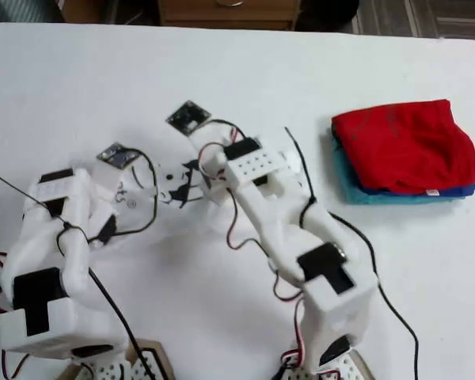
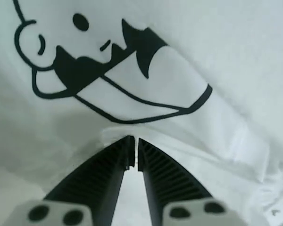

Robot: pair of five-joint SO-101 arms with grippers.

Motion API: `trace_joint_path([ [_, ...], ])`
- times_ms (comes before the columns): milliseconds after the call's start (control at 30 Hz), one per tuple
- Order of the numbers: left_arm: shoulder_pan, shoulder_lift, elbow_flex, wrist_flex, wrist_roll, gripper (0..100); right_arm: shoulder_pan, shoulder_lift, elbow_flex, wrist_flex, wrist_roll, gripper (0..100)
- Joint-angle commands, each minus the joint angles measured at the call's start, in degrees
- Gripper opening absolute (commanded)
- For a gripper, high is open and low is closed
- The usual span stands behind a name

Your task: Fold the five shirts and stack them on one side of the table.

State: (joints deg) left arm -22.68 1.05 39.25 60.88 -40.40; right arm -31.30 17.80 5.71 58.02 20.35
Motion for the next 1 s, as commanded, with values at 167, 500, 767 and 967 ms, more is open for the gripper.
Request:
trace_joint_path([
  [167, 0.7, -0.09, 0.22, -1.58, 0.26, 3, -0.4, 5.67, -9.05, 4.53, -2.55, 2.0],
  [500, 1.32, -0.53, -5.14, 2.81, 2.9, 3, 4.53, -10.51, -10.81, 11.21, -2.55, 2.0],
  [767, 3.69, -0.53, -25.8, 20.31, 11.25, 3, 14.99, -22.02, -6.33, 19.38, -2.46, 2.0],
  [967, 0.18, 0.0, -32.75, 21.71, 21.01, 12, 16.22, -37.67, 13.01, 17.01, 3.52, 2.0],
])
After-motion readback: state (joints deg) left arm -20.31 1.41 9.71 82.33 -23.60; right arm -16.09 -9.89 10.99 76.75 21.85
